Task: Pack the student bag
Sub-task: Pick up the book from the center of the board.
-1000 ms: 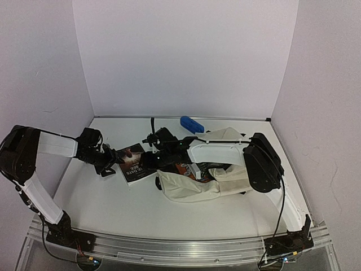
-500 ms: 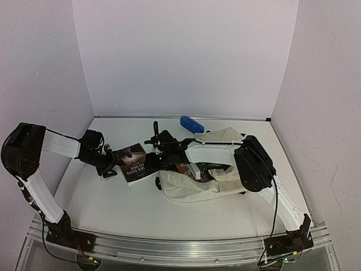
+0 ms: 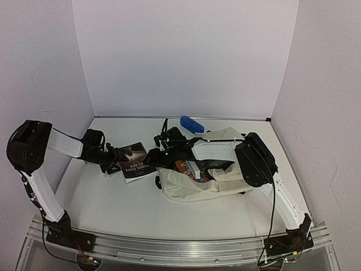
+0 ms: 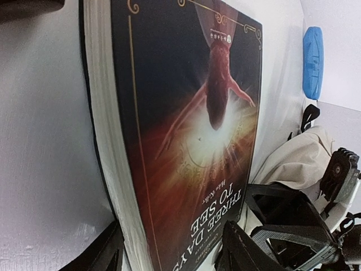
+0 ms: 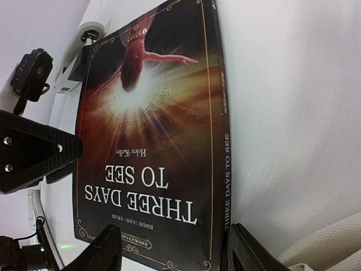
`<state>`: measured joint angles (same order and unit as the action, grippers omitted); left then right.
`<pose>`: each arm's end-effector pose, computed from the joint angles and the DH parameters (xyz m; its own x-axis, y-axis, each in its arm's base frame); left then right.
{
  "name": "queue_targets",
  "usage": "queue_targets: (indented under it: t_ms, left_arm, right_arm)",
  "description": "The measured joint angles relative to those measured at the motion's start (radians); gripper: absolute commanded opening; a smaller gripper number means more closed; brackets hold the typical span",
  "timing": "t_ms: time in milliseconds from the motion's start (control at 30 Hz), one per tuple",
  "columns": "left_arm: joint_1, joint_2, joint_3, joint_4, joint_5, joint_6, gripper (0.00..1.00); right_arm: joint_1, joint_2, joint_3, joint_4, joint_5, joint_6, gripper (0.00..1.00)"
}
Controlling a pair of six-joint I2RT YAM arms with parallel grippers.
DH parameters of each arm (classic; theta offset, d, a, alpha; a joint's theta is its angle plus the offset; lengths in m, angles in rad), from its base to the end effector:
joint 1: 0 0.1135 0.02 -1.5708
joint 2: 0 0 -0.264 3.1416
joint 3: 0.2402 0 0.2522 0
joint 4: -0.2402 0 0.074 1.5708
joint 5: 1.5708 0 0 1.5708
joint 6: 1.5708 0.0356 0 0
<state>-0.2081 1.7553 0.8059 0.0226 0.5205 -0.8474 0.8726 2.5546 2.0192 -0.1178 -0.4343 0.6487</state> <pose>0.3122 -0.0840 0.1249 -0.8713 -0.4807 -0.0993 -0.2745 0.6449 -0.7133 0.3521 0.4428 0.1217 -0.8609 -0.1733 -0.4783 -0.4889 0.5420 0.6836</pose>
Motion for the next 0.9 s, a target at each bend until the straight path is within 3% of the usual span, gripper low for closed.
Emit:
queue_targets:
  t_ms: [167,400,500,667,900]
  left_arm:
    - [-0.013,0.03,0.023,0.04,-0.01,-0.02,0.53]
    - [-0.039,0.047,0.039,0.033,-0.08,-0.025,0.19]
    - [-0.046,0.038,0.039,0.028,-0.096,-0.031,0.09]
    - [-0.068,-0.046,0.029,-0.018,-0.128,-0.041,0.01]
    - [-0.081,-0.189,-0.019,-0.137,-0.165,-0.011,0.0]
  right_arm:
    - [-0.016,0.0,-0.024,0.051,-0.068,0.032,0.61]
    - [-0.019,0.0,-0.042,0.082,-0.088,0.04,0.61]
    - [-0.018,0.0,-0.052,0.104,-0.09,0.041,0.61]
    - [-0.013,0.0,-0.069,0.143,-0.089,0.04,0.61]
    - [0.0,-0.048,-0.131,0.153,-0.054,0.033,0.7]
